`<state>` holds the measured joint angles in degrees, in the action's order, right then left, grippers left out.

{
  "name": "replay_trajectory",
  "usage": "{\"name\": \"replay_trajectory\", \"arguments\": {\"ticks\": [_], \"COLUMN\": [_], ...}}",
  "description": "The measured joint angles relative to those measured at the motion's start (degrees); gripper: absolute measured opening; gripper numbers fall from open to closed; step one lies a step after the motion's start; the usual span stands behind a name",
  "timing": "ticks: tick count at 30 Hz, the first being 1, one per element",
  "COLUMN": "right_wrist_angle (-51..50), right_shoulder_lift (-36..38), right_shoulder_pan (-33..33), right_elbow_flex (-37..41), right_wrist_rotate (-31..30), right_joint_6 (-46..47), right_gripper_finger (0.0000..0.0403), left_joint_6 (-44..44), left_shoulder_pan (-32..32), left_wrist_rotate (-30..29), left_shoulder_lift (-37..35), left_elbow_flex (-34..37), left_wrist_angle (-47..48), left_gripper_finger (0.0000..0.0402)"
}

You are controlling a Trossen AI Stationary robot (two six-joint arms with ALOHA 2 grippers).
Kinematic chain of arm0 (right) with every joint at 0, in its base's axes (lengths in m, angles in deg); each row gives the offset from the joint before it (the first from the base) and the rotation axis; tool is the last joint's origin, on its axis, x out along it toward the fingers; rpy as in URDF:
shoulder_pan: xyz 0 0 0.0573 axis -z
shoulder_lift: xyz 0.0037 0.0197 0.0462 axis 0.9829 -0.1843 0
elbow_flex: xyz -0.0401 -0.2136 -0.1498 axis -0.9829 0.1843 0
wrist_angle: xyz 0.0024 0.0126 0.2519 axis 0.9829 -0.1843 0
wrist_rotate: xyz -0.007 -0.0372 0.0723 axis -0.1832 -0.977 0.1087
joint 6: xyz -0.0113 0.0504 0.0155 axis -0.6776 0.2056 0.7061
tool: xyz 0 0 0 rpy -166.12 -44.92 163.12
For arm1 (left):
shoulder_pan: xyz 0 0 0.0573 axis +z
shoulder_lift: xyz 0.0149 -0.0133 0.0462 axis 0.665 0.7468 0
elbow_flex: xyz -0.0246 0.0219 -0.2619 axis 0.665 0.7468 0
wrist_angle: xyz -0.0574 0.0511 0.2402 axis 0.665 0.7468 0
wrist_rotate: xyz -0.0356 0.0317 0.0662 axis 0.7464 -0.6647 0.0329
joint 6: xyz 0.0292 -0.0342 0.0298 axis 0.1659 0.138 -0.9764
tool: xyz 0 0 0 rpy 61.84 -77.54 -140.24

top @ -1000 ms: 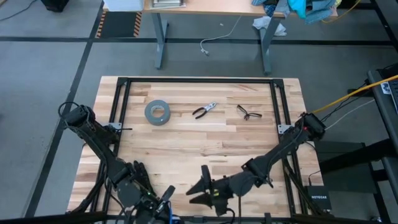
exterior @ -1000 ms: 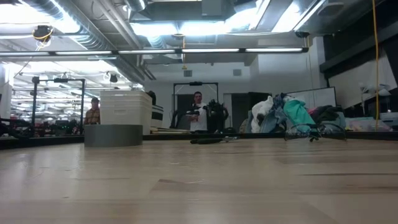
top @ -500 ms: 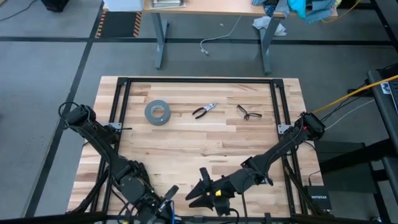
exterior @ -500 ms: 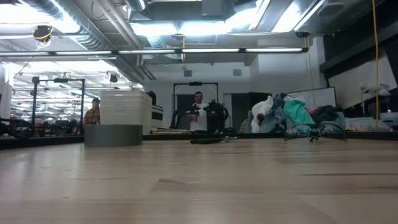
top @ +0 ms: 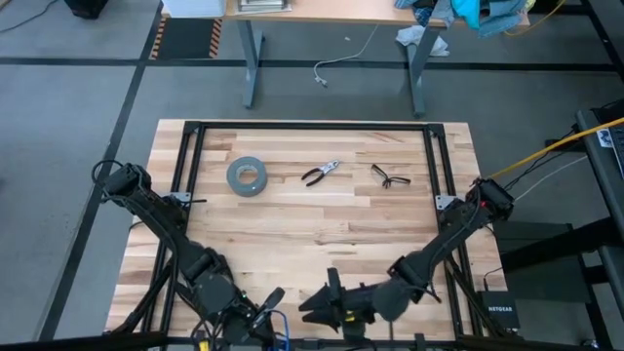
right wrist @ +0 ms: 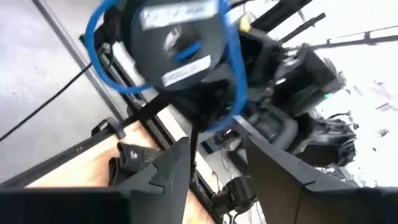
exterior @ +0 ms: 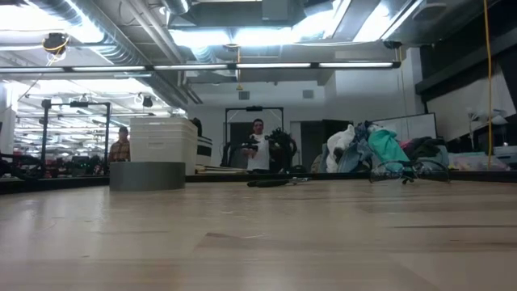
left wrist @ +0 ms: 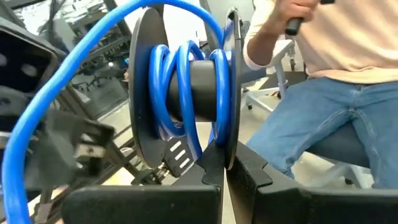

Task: Coil cords
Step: Coil the blue wire cable onto the black spool

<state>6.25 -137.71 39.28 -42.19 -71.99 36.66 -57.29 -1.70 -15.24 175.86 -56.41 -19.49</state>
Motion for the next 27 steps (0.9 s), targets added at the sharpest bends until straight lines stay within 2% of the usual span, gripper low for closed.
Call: {"name": "replay_trajectory", "arguments": {"ticks": [3, 11, 17, 21, 25, 27], "right_wrist_angle": [0.33, 5.64, 7.96, 8.25, 7.13, 6.91], "right_shoulder_lift": [1.8, 1.7, -0.05, -0.03, -0.03, -0.03], "right_shoulder_pan": [-0.87, 0.43, 2.09, 3.54, 4.8, 4.99], "right_elbow_flex": [0.0, -0.07, 0.04, -0.02, -0.4, -0.52], "right_wrist_rotate": [1.06, 16.72, 15.54, 18.29, 25.31, 25.75], "right_joint_6": [0.13, 4.09, 5.66, 7.58, 9.03, 9.34], "right_gripper_finger": [0.0161, 0.0161, 0.0161, 0.0161, 0.0161, 0.0161], "left_joint_6": [0.1, 1.23, 3.02, 3.82, 4.17, 4.32], "left_shoulder_pan": [-0.28, -0.41, 0.25, 1.06, 1.6, 1.58], "left_wrist_rotate": [0.1, 0.07, 0.03, 0.71, 1.79, 2.11], "left_shoulder_lift": [0.0, 0.0, 0.13, 0.57, 0.73, 0.74], "left_elbow_flex": [0.0, 0.0, 0.0, 0.04, 0.03, 0.04], "left_wrist_angle": [0.14, 0.22, 0.19, 0.51, 0.25, 0.33], "left_gripper_finger": [0.0, 0.0, 0.0, 0.0, 0.0, 0.0]}}
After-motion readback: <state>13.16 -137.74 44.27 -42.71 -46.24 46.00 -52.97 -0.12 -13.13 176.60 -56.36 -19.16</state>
